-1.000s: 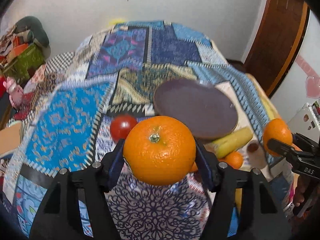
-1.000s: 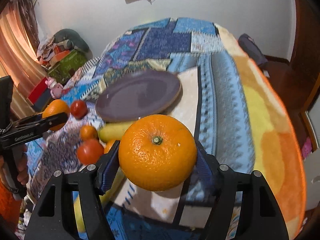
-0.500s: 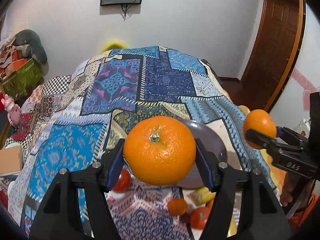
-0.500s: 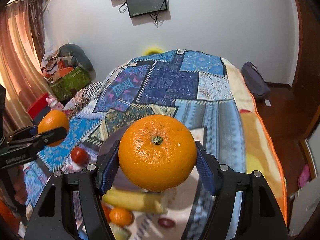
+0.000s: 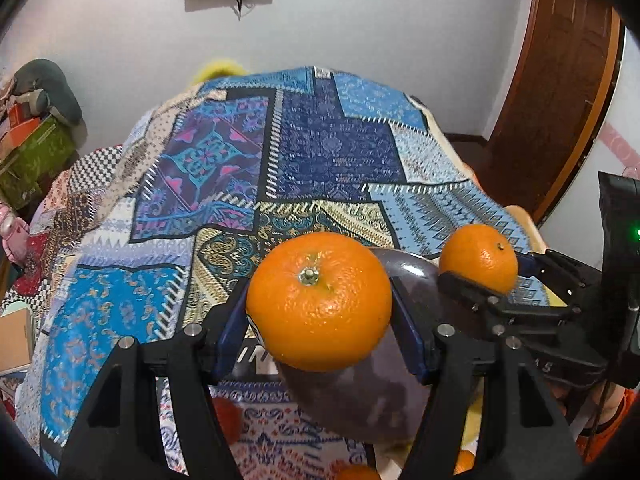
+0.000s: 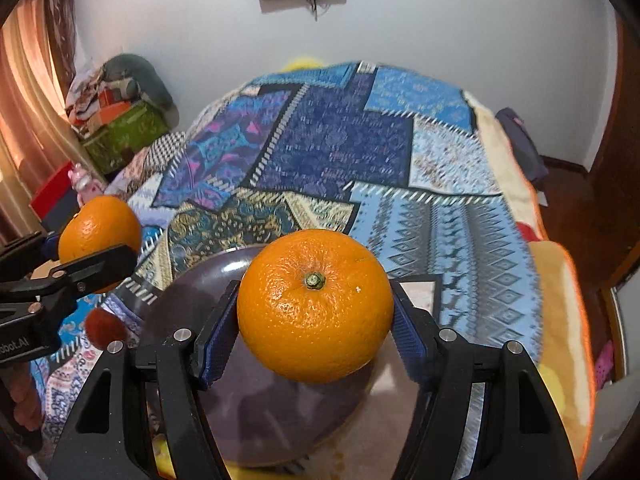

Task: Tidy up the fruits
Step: 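Carry the oranges onto the purple plate and open both grippers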

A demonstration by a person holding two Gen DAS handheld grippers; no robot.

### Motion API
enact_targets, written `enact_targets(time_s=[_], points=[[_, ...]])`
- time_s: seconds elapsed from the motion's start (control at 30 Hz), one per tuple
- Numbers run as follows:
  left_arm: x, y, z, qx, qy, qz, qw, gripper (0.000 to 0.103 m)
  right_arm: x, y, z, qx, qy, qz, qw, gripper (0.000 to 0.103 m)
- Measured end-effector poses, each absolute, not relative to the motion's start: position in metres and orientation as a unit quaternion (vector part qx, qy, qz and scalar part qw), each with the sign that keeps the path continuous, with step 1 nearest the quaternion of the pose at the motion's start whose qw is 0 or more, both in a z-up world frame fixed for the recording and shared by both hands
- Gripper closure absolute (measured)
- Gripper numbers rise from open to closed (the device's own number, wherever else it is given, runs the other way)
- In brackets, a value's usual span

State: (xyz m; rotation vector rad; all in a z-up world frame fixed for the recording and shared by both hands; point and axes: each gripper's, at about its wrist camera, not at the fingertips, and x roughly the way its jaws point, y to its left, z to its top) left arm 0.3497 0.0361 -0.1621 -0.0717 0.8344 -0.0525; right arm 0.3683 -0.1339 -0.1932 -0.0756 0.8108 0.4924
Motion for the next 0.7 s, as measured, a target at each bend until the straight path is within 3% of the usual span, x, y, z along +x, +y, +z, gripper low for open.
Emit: enact_targets(time_s=[0.7], points=[[0.398, 0.032, -0.225, -0.042, 0.501, -0.054, 0.863, 0.036, 0.392, -0.109, -0.234, -0.119, 0.45, 0.267, 0.844, 0.035]])
